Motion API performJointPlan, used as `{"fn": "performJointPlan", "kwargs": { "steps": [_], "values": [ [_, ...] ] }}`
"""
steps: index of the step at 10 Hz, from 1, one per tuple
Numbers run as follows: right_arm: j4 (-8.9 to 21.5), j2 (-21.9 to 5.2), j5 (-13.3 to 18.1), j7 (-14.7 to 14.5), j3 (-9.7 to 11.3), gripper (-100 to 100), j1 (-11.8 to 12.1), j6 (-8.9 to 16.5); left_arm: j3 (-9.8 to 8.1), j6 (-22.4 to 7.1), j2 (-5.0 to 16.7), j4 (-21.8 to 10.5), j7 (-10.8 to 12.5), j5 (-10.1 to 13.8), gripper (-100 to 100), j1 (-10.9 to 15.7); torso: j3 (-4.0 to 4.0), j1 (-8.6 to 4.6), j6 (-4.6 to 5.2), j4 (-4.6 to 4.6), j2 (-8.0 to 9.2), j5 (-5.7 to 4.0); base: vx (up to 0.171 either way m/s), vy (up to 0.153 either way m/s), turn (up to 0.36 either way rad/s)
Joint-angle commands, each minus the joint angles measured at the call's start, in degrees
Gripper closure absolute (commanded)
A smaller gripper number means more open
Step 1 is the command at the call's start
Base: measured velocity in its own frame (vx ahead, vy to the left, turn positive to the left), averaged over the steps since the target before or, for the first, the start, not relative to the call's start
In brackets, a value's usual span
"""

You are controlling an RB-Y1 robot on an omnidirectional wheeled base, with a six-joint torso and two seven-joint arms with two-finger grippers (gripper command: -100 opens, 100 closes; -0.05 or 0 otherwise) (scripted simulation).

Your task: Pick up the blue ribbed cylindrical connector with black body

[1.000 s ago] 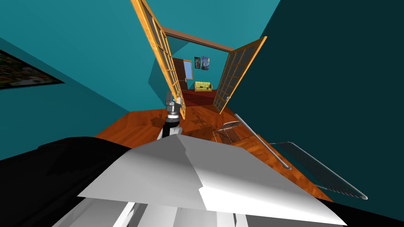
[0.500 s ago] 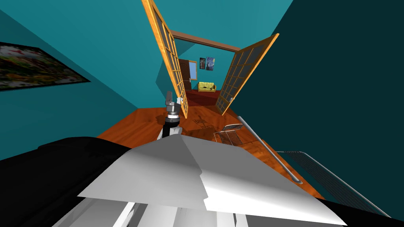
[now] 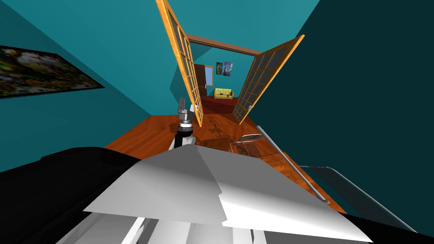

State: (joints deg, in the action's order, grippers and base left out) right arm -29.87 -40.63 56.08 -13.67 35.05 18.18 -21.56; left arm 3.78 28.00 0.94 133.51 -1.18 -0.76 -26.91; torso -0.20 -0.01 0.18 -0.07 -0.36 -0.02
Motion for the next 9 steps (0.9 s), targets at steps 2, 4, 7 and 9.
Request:
{"fn": "performJointPlan", "kwargs": {
  "steps": [2, 4, 7, 9],
  "values": [
    [0.64, 1.23, -4.60, -4.12, 1.73, -100, 0.49, 1.17, 0.00, 0.00, 0.00, 0.00, 0.00, 0.00, 0, 0.00, -0.01, -0.03, 0.00, 0.00, -0.01, -0.01, 0.006, -0.032, 0.069],
    [0.64, 1.23, -7.81, -5.58, 1.73, -100, 0.49, 1.17, 0.00, 0.00, 0.00, 0.00, 0.00, 0.00, 0, 0.00, -0.01, -0.07, 0.01, 0.00, -0.02, -0.02, 0.006, -0.023, 0.019],
    [0.85, 1.90, -12.52, -8.92, 2.96, -100, 0.94, 1.92, 0.00, 0.00, 0.00, 0.00, 0.00, 0.00, 0, 0.00, -0.01, -0.02, 0.01, 0.00, -0.01, -0.01, 0.005, -0.017, 0.040],
    [1.06, 2.57, -16.41, -12.27, 4.19, -100, 1.40, 2.67, 0.00, 0.00, 0.00, 0.00, 0.00, 0.00, 0, 0.00, 0.00, -0.02, 0.00, 0.00, 0.00, -0.01, 0.005, -0.024, 0.064]
  ]
}}
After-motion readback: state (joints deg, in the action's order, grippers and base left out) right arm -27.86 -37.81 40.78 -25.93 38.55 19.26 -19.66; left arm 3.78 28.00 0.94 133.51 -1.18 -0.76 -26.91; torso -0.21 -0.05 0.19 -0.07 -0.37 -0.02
